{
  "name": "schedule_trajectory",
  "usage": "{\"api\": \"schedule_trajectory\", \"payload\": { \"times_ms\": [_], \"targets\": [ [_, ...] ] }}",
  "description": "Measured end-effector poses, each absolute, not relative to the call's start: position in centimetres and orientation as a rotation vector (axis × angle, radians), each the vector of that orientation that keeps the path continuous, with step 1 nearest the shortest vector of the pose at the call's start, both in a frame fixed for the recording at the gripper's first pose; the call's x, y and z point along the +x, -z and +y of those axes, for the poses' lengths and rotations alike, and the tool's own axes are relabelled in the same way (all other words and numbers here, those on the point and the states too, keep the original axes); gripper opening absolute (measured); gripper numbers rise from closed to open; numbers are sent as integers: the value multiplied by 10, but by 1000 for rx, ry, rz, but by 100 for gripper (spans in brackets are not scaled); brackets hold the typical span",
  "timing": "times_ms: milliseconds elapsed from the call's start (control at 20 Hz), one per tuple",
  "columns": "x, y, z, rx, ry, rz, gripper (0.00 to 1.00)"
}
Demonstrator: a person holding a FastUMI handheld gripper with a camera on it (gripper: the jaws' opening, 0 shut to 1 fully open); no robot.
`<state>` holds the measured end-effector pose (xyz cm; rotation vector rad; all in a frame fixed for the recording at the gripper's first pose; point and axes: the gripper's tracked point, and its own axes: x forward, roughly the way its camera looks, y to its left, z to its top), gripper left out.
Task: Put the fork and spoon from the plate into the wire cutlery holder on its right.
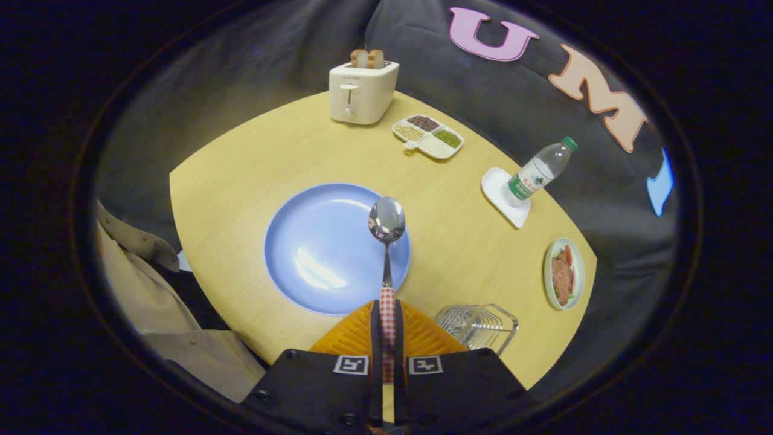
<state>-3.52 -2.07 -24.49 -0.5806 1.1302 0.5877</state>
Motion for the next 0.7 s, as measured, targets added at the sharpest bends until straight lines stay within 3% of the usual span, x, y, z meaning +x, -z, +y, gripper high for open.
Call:
{"api": "schedule_trajectory", "payload": {
  "times_ms": [700],
  "targets": [
    [-29,211,-150,-658,-461,1351,10]
  ]
}}
